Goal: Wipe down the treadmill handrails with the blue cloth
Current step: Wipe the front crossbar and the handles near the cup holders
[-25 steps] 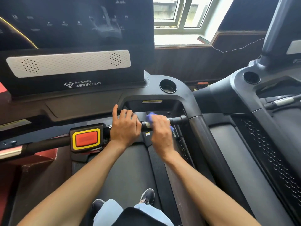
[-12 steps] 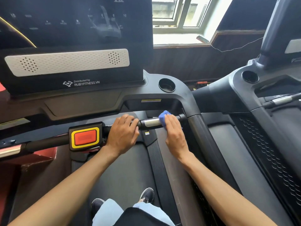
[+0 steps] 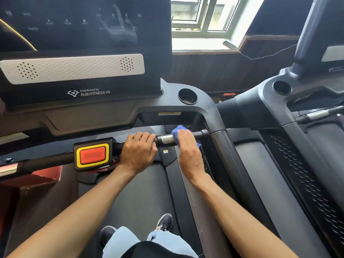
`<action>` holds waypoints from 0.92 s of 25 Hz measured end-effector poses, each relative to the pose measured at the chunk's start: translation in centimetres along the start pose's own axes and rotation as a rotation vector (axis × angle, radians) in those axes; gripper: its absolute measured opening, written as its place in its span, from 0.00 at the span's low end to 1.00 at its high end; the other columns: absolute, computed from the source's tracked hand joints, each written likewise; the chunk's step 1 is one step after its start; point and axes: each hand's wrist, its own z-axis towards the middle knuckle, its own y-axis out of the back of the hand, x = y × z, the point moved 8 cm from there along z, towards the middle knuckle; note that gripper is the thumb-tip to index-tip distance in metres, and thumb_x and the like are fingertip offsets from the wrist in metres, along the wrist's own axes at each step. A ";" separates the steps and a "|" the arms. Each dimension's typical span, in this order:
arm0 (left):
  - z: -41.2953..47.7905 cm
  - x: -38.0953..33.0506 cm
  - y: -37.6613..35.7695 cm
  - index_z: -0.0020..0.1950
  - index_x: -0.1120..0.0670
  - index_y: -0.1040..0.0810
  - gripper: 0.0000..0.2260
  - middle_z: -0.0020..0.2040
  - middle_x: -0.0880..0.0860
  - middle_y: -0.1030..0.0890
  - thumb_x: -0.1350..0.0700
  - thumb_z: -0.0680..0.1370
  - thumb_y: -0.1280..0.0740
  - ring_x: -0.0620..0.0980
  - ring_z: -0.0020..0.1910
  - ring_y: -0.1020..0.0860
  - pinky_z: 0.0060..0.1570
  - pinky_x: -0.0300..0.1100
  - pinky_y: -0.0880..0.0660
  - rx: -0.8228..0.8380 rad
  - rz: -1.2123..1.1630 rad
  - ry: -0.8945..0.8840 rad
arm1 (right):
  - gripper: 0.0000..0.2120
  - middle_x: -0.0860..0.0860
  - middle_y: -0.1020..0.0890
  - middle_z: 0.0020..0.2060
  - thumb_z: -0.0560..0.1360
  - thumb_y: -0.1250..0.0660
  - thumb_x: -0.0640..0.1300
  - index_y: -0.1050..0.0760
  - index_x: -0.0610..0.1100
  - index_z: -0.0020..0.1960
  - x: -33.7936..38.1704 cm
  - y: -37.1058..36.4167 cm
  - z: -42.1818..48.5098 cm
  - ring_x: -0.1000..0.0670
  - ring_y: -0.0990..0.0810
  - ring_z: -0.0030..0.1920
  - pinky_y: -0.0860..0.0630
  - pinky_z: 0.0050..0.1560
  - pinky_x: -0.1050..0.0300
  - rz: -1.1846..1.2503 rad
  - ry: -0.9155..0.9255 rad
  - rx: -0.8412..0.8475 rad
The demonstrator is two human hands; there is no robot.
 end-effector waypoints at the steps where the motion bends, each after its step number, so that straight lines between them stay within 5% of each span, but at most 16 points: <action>1: 0.1 0.0 0.1 0.55 0.56 0.21 0.13 0.46 0.55 0.20 0.52 0.82 0.43 0.57 0.45 0.25 0.44 0.51 0.30 -0.007 -0.001 0.001 | 0.20 0.44 0.23 0.65 0.77 0.41 0.28 0.26 0.38 0.67 2.5 -0.8 0.1 0.42 0.26 0.67 0.27 0.67 0.50 0.026 0.054 0.015; 4: -0.3 0.0 0.2 0.51 0.56 0.23 0.14 0.45 0.55 0.21 0.51 0.84 0.46 0.57 0.45 0.25 0.43 0.52 0.30 -0.009 0.017 -0.022 | 0.18 0.42 0.20 0.56 0.78 0.45 0.33 0.23 0.35 0.62 5.7 -1.7 2.0 0.40 0.24 0.59 0.24 0.63 0.45 0.034 0.223 0.010; 7: -0.2 0.1 0.0 0.57 0.56 0.23 0.14 0.48 0.55 0.21 0.51 0.83 0.45 0.57 0.47 0.25 0.44 0.52 0.30 0.031 -0.003 -0.024 | 0.22 0.46 0.22 0.51 0.70 0.44 0.27 0.24 0.39 0.60 -0.5 -0.1 3.1 0.42 0.25 0.54 0.22 0.51 0.43 -0.024 0.066 0.000; 9: -0.3 0.0 -0.1 0.58 0.56 0.22 0.15 0.49 0.55 0.20 0.51 0.83 0.45 0.56 0.47 0.25 0.45 0.51 0.30 0.033 -0.009 -0.008 | 0.30 0.44 0.22 0.60 0.67 0.43 0.22 0.26 0.38 0.66 -2.8 0.8 0.9 0.41 0.25 0.64 0.24 0.63 0.44 -0.041 -0.043 -0.046; 11: -0.1 0.2 -0.1 0.57 0.56 0.22 0.15 0.48 0.55 0.20 0.51 0.83 0.45 0.56 0.47 0.25 0.45 0.51 0.30 0.024 -0.004 0.028 | 0.26 0.43 0.23 0.63 0.72 0.42 0.24 0.26 0.37 0.67 0.4 -0.1 -0.1 0.42 0.26 0.66 0.28 0.69 0.47 0.027 -0.010 -0.017; 15: -0.2 0.2 0.2 0.52 0.55 0.23 0.13 0.45 0.55 0.21 0.51 0.83 0.44 0.55 0.45 0.25 0.43 0.50 0.32 0.024 0.004 0.023 | 0.11 0.44 0.20 0.50 0.80 0.41 0.37 0.22 0.38 0.58 5.0 -2.2 3.4 0.42 0.24 0.52 0.25 0.58 0.46 0.039 0.291 0.050; 17: -0.1 0.3 0.3 0.54 0.55 0.22 0.13 0.47 0.54 0.20 0.51 0.82 0.43 0.55 0.46 0.25 0.45 0.49 0.32 0.027 0.001 0.019 | 0.10 0.45 0.20 0.48 0.81 0.41 0.36 0.22 0.38 0.55 1.1 -1.3 4.0 0.41 0.24 0.49 0.25 0.55 0.44 0.005 0.203 -0.006; 20: 0.0 0.1 0.1 0.54 0.54 0.21 0.13 0.47 0.54 0.20 0.51 0.82 0.43 0.54 0.47 0.25 0.46 0.49 0.32 0.022 0.000 0.056 | 0.14 0.43 0.20 0.54 0.78 0.42 0.32 0.24 0.36 0.61 -1.6 0.3 1.1 0.40 0.23 0.57 0.26 0.63 0.44 0.053 -0.071 -0.147; 23: 0.3 0.2 0.1 0.49 0.55 0.22 0.15 0.45 0.54 0.20 0.51 0.82 0.45 0.56 0.46 0.24 0.44 0.50 0.31 0.009 0.003 0.067 | 0.14 0.43 0.20 0.54 0.77 0.41 0.32 0.24 0.36 0.61 4.6 -1.9 1.4 0.41 0.24 0.56 0.27 0.64 0.47 0.109 0.125 -0.059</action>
